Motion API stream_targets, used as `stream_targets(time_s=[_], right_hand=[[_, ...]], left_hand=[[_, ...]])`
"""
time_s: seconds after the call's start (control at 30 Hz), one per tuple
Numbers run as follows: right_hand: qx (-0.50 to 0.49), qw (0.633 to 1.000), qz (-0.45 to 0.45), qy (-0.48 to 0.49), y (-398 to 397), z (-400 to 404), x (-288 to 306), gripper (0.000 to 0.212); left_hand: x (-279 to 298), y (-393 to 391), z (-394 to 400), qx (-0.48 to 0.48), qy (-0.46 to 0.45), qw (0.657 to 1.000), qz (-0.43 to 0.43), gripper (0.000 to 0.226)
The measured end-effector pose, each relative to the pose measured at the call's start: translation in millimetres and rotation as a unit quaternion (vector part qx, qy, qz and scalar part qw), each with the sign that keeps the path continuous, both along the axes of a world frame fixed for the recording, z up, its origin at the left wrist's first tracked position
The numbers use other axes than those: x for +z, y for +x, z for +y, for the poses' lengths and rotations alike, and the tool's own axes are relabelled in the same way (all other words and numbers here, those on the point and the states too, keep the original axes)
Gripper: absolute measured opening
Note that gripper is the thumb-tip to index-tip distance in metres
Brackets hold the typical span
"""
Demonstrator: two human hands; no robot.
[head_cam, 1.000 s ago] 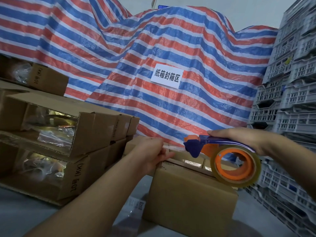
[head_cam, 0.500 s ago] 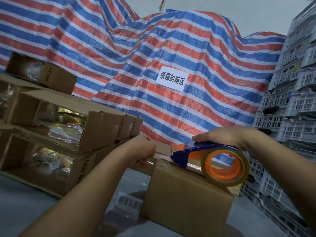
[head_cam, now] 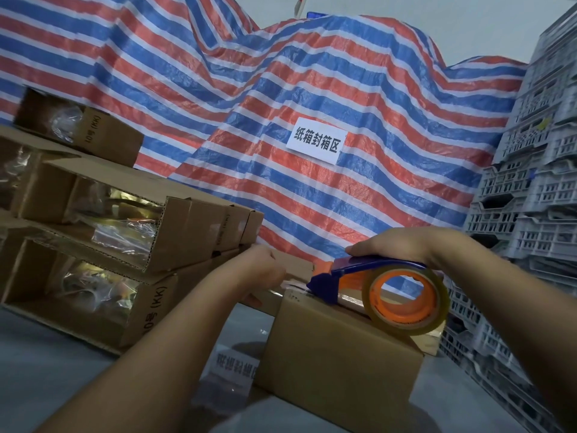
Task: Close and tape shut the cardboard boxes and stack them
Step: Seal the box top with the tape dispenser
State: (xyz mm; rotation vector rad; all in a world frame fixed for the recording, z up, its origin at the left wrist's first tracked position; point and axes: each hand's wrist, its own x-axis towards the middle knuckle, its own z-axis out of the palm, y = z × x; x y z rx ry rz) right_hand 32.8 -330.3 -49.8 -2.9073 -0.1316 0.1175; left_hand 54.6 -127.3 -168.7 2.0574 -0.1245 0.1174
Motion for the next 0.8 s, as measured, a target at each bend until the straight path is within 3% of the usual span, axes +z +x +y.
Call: stream_targets(time_s=[0.07, 0.2, 0.33, 0.43, 0.57, 0.7, 0.8], right_hand=[[0.0, 1.0, 0.0, -0.008, 0, 2, -1, 0.032], [0.058, 0.989, -0.034, -0.135, -5, 4, 0, 0.031], [0.109, 0.967, -0.033, -0.227, -6, 5, 0, 0.028], [0.111, 0.968, -0.038, -0.224, -1, 4, 0, 0.016], [0.141, 0.948, -0.043, -0.281, 4, 2, 0, 0.033], [0.148, 0.948, -0.038, -0.28, 7, 0, 0, 0.021], [0.157, 0.941, -0.043, -0.297, 9, 0, 0, 0.03]], left_hand=[[-2, -1, -2, -0.003, 0.018, 1.0, 0.019, 0.017], [-8, 2, -5, -0.017, 0.053, 0.998, 0.032, 0.02], [-16, 3, -3, -0.066, 0.024, 0.995, 0.064, 0.011], [-20, 0, -1, -0.097, 0.005, 0.993, 0.072, 0.013], [-17, 1, 2, -0.062, 0.031, 0.996, 0.062, 0.025], [-9, 1, 2, -0.043, 0.062, 0.995, 0.064, 0.03], [-4, 0, 5, -0.031, 0.093, 0.994, 0.056, 0.029]])
